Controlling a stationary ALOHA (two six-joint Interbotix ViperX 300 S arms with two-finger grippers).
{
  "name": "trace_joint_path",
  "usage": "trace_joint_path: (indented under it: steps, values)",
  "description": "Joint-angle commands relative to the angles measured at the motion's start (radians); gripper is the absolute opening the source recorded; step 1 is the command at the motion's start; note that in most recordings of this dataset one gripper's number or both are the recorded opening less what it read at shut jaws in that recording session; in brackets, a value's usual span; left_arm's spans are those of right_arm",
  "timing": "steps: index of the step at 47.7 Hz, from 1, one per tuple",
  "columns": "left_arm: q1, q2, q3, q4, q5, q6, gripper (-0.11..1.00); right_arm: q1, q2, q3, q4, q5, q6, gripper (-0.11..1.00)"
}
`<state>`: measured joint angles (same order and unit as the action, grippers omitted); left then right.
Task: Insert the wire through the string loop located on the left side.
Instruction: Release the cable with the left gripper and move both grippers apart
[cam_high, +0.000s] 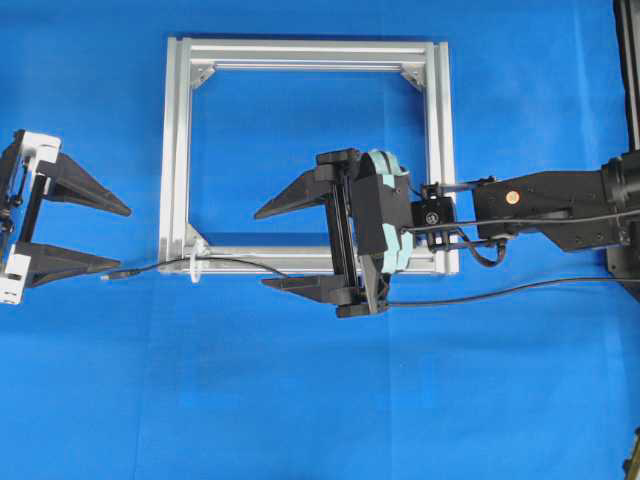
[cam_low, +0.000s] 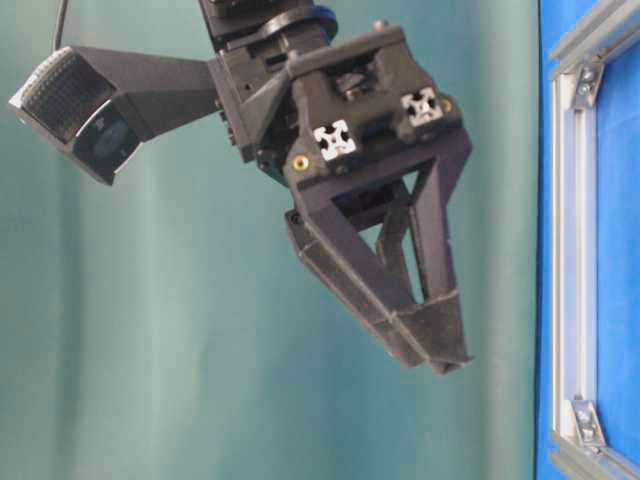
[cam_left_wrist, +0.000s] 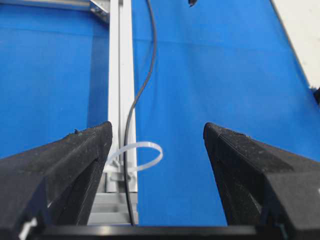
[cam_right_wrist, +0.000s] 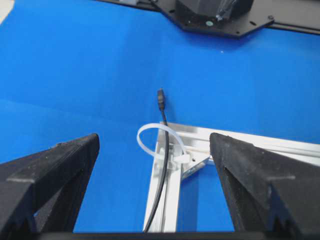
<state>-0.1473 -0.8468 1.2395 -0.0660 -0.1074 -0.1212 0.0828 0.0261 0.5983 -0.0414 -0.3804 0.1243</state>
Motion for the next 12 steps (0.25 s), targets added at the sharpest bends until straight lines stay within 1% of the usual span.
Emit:
trace_joint_path:
  steps: [1, 12]
  values:
    - [0.003, 0.002, -0.015, 0.003, -0.005, 0.005, 0.68, 0.002, -0.028, -0.017, 0.0, -0.003, 0.0, 0.91]
    - [0.011, 0.0, -0.015, 0.003, -0.006, 0.003, 0.67, 0.002, -0.029, -0.017, 0.002, -0.003, 0.0, 0.91]
